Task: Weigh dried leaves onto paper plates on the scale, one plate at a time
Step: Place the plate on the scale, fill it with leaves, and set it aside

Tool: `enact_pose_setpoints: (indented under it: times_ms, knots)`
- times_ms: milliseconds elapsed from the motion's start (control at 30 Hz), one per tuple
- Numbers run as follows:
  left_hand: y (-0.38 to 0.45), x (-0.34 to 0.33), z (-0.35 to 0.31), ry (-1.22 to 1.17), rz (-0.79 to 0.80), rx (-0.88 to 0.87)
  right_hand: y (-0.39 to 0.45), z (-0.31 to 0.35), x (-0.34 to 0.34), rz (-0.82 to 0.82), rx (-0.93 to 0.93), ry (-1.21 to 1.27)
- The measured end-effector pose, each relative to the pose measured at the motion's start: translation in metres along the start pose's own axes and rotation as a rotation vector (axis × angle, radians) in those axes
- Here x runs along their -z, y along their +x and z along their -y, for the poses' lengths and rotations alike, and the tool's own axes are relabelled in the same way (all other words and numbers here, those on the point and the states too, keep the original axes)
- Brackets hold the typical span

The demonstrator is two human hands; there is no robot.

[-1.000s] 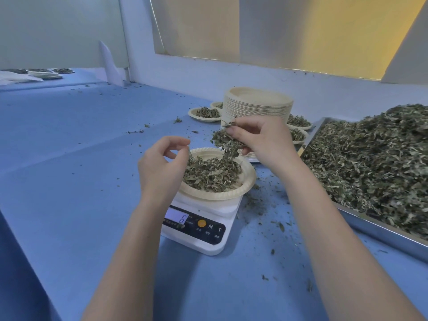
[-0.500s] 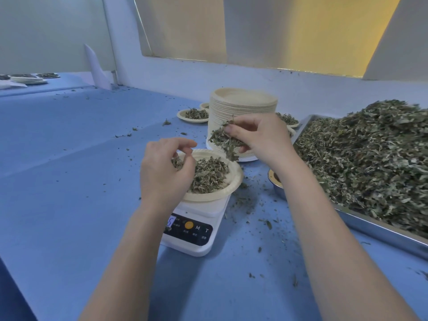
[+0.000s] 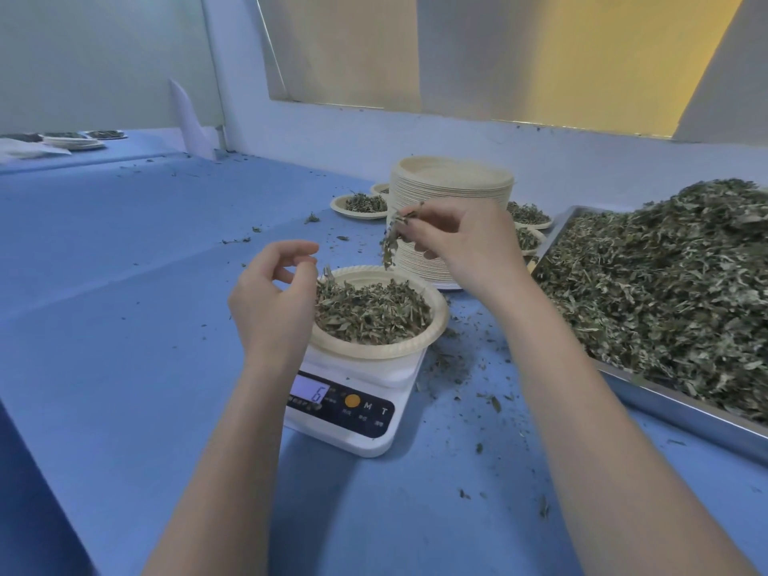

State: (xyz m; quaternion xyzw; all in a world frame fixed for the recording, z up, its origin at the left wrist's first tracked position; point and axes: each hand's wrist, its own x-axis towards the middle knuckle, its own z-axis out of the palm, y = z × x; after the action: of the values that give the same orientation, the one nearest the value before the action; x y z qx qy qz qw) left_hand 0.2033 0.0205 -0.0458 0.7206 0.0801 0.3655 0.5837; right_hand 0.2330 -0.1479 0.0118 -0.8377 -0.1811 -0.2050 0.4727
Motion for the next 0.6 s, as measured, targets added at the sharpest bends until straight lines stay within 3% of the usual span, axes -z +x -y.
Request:
enact_pose_setpoints:
  times_ms: [300,600]
  knots:
    - [0.0031,0.0023,0.0014,-0.056,-0.010,0.017,0.0001,-0.0027,0.0046,-0.078,-0.040,0.092]
    - [0.0010,0.0021,0.0000,-0.082,0.028,0.004,-0.0026,-0.0008,0.0033,-0.026,-0.039,0.059]
